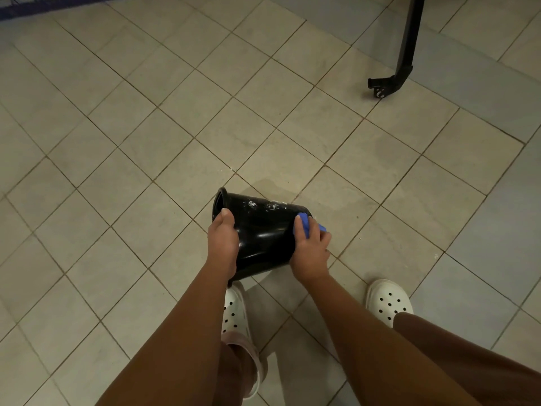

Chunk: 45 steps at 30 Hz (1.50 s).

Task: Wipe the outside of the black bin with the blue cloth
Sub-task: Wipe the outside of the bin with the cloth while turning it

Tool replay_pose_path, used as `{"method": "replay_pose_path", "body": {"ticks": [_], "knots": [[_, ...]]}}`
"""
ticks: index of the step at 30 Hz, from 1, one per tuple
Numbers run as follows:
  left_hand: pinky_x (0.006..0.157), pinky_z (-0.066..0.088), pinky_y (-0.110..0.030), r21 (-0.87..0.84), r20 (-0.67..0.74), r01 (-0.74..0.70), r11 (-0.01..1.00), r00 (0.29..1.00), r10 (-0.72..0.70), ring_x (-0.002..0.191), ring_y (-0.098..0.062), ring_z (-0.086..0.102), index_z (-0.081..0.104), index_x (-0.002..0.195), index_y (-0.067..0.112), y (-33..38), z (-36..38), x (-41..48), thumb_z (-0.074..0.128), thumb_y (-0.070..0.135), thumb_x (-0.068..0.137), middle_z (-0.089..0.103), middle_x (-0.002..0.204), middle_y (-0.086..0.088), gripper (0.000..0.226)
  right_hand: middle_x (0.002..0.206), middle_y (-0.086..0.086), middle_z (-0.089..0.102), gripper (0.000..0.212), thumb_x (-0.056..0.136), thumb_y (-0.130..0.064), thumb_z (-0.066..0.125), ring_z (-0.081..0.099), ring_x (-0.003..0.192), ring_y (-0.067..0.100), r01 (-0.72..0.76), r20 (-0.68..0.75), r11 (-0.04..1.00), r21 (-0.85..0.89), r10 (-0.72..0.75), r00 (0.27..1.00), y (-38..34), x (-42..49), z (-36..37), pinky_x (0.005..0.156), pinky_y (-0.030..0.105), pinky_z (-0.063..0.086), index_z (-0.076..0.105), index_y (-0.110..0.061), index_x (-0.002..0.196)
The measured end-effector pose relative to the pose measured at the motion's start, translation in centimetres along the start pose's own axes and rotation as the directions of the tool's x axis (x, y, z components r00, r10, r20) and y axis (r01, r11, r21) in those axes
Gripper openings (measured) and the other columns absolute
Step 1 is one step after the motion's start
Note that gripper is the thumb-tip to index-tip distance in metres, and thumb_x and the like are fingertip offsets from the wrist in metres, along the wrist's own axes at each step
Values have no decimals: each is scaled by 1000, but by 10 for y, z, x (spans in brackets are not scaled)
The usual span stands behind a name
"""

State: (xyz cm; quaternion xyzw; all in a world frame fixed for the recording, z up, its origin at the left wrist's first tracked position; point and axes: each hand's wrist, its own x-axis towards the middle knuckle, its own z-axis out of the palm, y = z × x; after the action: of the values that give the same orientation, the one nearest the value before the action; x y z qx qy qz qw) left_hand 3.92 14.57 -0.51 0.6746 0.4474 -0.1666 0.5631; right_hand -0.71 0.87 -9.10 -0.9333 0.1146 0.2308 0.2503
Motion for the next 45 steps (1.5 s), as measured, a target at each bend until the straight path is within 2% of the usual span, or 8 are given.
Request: {"method": "replay_pose_path", "body": {"ticks": [8, 12, 17, 20, 29, 33, 41, 45], "knots": [[102, 43, -50, 9, 30, 5, 1000, 1000, -6, 111, -33, 58, 61, 128, 18, 5, -2, 0, 39, 40, 103, 64, 118, -12, 40, 149, 11, 16, 82, 81, -3, 57, 25, 127, 34, -230, 11, 960, 159, 231, 973, 27, 9, -16, 105, 46, 36, 14, -28, 145], [104, 44, -56, 30, 49, 25, 999, 998, -27, 110, -36, 60, 65, 103, 19, 8, -4, 2, 40, 31, 102, 66, 112, -15, 28, 144, 22, 26, 70, 77, -10, 63, 32, 126, 35, -64, -303, 953, 297, 158, 940, 25, 9, -21, 103, 41, 35, 34, -11, 141], [93, 48, -48, 58, 64, -91, 994, 994, 87, 103, -30, 59, 63, 112, 15, 10, -2, 4, 35, 21, 104, 64, 107, -10, 30, 131, 18, 45, 45, 75, -18, 61, 43, 115, 34, 23, -365, 940, 341, 110, 925, 15, 17, -24, 95, 38, 36, 60, -3, 117], [75, 44, -38, 109, 57, -83, 991, 995, 77, 92, -28, 56, 59, 92, 18, 9, -2, 5, 35, 20, 103, 59, 95, -9, 26, 117, 10, 54, 40, 79, -18, 53, 45, 110, 30, 11, -337, 976, 219, 65, 939, 14, 23, -23, 89, 38, 31, 55, -7, 116], [64, 36, -31, 164, 40, -67, 984, 997, 61, 72, -18, 45, 52, 92, 12, 8, 4, 6, 33, 25, 104, 47, 80, -6, 26, 126, 20, 52, 61, 74, 1, 67, 48, 116, 39, 301, -292, 948, 101, -261, 920, 22, -7, 12, 97, 50, 45, 47, -8, 131], [62, 34, -30, 160, 19, -76, 984, 997, 73, 76, -17, 47, 56, 118, 6, 6, 4, 4, 33, 27, 104, 51, 84, -6, 34, 138, 16, 45, 65, 75, -3, 68, 39, 128, 39, 412, -260, 908, 69, -383, 887, 16, -8, 12, 105, 50, 36, 44, -15, 135], [100, 44, -50, 223, -8, -216, 951, 975, 223, 112, -41, 56, 59, 110, 6, -1, 6, 2, 36, 33, 105, 59, 114, -23, 35, 144, 20, 31, 67, 83, 0, 58, 26, 133, 36, 112, -180, 978, 174, -80, 980, 15, -12, 10, 110, 48, 31, 31, -12, 144], [95, 46, -46, 229, -5, -236, 944, 970, 243, 111, -37, 57, 60, 114, 9, -3, 4, 3, 35, 34, 106, 59, 107, -14, 36, 143, 22, 34, 76, 76, -3, 69, 31, 133, 39, 214, -224, 971, 104, -187, 957, -2, -24, 22, 106, 51, 36, 33, -8, 142]]}}
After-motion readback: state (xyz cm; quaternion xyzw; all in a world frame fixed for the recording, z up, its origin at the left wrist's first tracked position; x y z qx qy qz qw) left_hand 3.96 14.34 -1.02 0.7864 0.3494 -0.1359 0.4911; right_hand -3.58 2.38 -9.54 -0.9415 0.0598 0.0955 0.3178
